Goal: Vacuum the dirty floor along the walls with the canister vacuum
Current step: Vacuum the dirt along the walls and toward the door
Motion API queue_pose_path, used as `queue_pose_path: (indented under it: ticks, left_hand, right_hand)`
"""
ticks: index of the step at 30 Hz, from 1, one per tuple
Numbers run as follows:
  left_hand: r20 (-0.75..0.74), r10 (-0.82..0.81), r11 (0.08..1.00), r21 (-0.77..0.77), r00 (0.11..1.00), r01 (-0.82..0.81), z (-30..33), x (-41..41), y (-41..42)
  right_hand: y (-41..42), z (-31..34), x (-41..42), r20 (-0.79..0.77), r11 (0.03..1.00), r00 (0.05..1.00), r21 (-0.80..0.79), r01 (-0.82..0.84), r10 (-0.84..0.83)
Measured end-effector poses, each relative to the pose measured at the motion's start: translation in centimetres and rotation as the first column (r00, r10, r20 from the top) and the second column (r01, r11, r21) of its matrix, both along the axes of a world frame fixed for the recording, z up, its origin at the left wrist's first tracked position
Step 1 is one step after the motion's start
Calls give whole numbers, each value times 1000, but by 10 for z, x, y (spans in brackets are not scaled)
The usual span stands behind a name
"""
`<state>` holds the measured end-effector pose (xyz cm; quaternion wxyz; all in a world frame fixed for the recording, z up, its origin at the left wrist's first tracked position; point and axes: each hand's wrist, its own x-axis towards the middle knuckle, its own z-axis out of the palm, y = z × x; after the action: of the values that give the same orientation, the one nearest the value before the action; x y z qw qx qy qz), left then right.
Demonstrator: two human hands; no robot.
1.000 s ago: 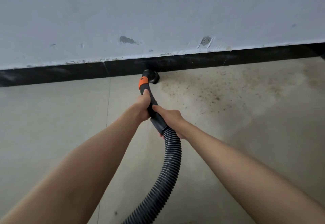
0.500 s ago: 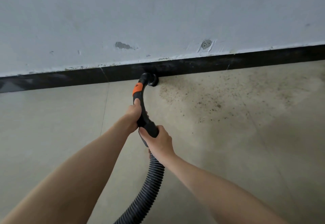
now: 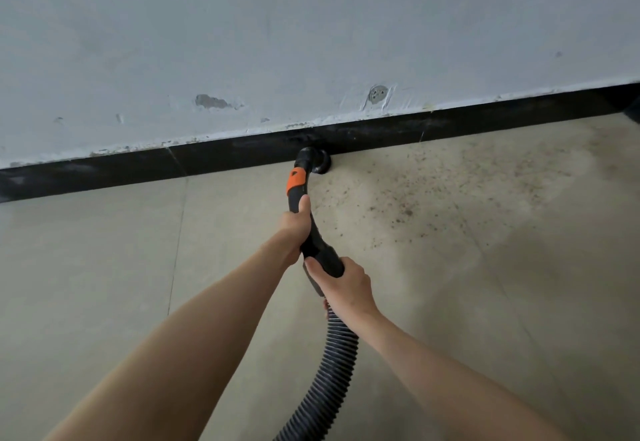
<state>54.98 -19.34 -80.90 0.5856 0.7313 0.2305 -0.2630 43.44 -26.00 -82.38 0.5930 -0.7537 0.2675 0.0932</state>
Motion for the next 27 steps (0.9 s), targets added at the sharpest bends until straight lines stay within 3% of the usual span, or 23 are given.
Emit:
queue_pose_path:
  ticks: [10, 20, 27]
  left_hand:
    - [29, -6, 1000, 18, 1000, 6, 1, 3, -1]
    - [44, 162, 982, 87, 986, -166, -1, -1, 56]
    - [24, 72, 982, 170, 997, -75, 3, -22, 66]
  right_hand:
    - [2, 5, 4, 51, 996, 998, 91, 16, -21]
    - [31, 16, 9, 51, 971, 972, 46, -233, 231]
    - [45, 17, -17, 32, 971, 972, 50, -236, 234]
